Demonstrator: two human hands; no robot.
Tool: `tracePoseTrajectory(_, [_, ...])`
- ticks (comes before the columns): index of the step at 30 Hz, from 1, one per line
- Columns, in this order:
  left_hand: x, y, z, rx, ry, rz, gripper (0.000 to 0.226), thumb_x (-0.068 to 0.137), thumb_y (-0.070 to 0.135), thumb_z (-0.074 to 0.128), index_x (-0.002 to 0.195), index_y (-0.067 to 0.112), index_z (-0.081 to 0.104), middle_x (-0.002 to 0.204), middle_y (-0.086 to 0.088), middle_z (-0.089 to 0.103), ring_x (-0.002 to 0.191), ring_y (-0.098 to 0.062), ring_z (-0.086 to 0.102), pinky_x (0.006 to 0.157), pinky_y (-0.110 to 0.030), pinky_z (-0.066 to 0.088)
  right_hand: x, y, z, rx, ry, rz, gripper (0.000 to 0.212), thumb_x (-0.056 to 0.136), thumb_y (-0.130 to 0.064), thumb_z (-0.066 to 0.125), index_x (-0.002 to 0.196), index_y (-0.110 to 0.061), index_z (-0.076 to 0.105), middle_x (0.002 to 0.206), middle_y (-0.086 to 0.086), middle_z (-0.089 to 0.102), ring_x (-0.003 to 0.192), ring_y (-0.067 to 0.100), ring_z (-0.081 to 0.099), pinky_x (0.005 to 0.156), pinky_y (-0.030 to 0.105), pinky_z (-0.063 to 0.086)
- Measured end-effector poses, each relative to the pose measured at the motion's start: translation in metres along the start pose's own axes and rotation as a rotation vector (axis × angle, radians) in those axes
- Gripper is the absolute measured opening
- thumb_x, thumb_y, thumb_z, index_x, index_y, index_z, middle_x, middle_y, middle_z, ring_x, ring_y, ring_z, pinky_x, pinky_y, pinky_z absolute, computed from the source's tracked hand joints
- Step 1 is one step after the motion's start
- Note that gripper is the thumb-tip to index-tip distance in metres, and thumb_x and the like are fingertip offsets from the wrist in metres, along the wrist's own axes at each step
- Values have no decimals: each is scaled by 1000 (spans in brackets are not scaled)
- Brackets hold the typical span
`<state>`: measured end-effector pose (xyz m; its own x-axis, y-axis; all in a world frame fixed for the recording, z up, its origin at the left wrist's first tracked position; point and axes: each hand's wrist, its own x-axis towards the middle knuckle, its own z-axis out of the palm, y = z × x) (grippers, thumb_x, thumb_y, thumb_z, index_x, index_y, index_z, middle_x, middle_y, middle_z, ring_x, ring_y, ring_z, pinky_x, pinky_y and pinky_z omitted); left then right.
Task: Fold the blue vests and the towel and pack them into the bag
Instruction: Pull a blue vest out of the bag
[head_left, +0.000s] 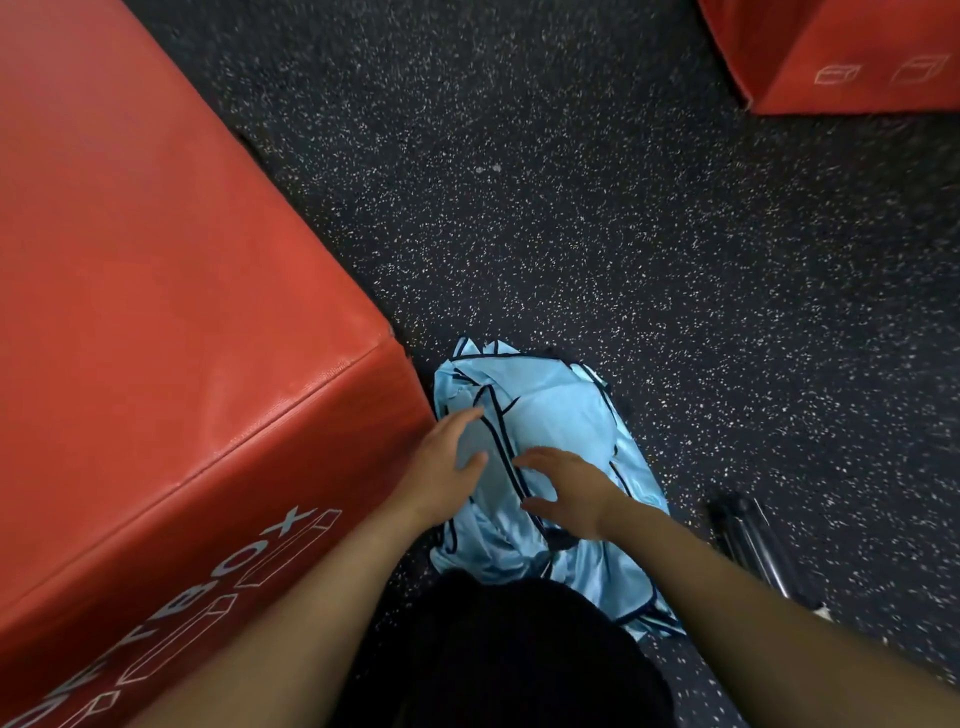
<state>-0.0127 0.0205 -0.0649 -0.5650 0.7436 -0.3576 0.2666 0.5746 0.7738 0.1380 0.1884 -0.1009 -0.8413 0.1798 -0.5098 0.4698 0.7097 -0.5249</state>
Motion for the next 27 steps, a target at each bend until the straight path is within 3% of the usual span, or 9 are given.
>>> tracePoseTrajectory(8, [18, -21, 10, -51, -19, -41, 55, 101, 22, 58, 152, 34, 39, 156, 9, 37, 144, -8, 34, 119, -43, 35, 51, 3, 19, -59, -105, 40, 67, 97, -48, 63, 156, -39, 34, 169, 5, 19, 154, 27, 17, 118, 44, 31])
tracePoseTrajectory(15, [23, -31, 12, -67, -27, -44, 55, 100, 27, 58, 149, 41, 39, 155, 13, 38, 142, -7, 37, 117, -44, 38, 80, -7, 28, -218, -206, 132, 61, 102, -46, 50, 158, -38, 28, 171, 9, 0, 157, 28, -2, 121, 47, 29])
tracePoseTrajectory(21, [19, -24, 6, -82, -31, -67, 53, 99, 31, 58, 147, 46, 40, 143, 20, 40, 136, -11, 44, 113, -44, 43, 77, -11, 29, -208, -88, 93, 54, 104, -21, 46, 156, -15, 33, 165, 6, 25, 150, 29, 25, 116, 40, 36])
tracePoseTrajectory(25, [12, -10, -6, -101, -15, -38, 55, 100, 25, 57, 149, 42, 40, 146, 14, 44, 133, -10, 48, 111, -43, 45, 58, -19, 12, 65, 271, 14, 33, 101, -29, 61, 132, -23, 66, 138, -2, 62, 120, 17, 59, 100, 29, 47])
tracePoseTrajectory(27, [6, 4, -14, -110, 6, -3, 56, 100, 24, 58, 150, 41, 39, 151, 11, 45, 131, -10, 50, 109, -42, 47, 43, -30, -6, 210, 455, -46, 20, 94, -28, 73, 113, -24, 76, 116, -9, 72, 99, 10, 66, 89, 28, 53])
